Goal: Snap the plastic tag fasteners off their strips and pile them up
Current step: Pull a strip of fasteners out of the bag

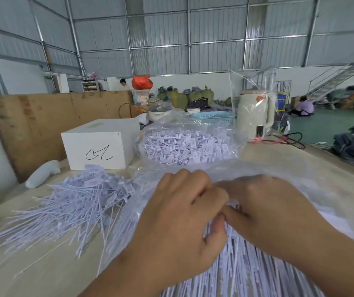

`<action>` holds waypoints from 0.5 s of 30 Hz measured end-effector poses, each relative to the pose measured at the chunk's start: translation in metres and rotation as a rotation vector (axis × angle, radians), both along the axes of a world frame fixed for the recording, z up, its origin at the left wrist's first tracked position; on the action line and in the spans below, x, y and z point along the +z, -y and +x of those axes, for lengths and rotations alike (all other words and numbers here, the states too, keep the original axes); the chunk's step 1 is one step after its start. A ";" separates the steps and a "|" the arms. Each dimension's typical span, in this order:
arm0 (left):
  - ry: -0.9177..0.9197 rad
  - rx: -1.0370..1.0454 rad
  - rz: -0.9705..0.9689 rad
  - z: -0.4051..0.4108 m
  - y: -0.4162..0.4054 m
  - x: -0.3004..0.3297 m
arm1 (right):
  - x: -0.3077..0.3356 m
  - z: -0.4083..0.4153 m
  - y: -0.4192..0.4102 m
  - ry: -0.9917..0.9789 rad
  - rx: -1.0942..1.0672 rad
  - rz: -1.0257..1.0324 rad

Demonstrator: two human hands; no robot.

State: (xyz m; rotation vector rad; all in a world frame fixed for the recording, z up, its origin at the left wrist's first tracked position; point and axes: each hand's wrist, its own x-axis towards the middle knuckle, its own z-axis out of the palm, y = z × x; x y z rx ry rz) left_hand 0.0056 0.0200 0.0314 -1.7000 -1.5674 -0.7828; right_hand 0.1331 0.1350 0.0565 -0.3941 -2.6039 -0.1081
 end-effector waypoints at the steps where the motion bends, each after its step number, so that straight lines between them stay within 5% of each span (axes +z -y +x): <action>1: 0.008 0.016 -0.064 0.000 -0.001 0.000 | -0.001 0.001 0.000 -0.010 -0.006 0.004; 6: 0.113 0.126 -0.254 -0.007 0.000 -0.003 | 0.000 0.000 -0.001 0.022 0.053 -0.235; 15: 0.278 0.326 -0.188 -0.025 0.007 0.005 | 0.014 0.010 -0.014 0.025 0.092 -0.674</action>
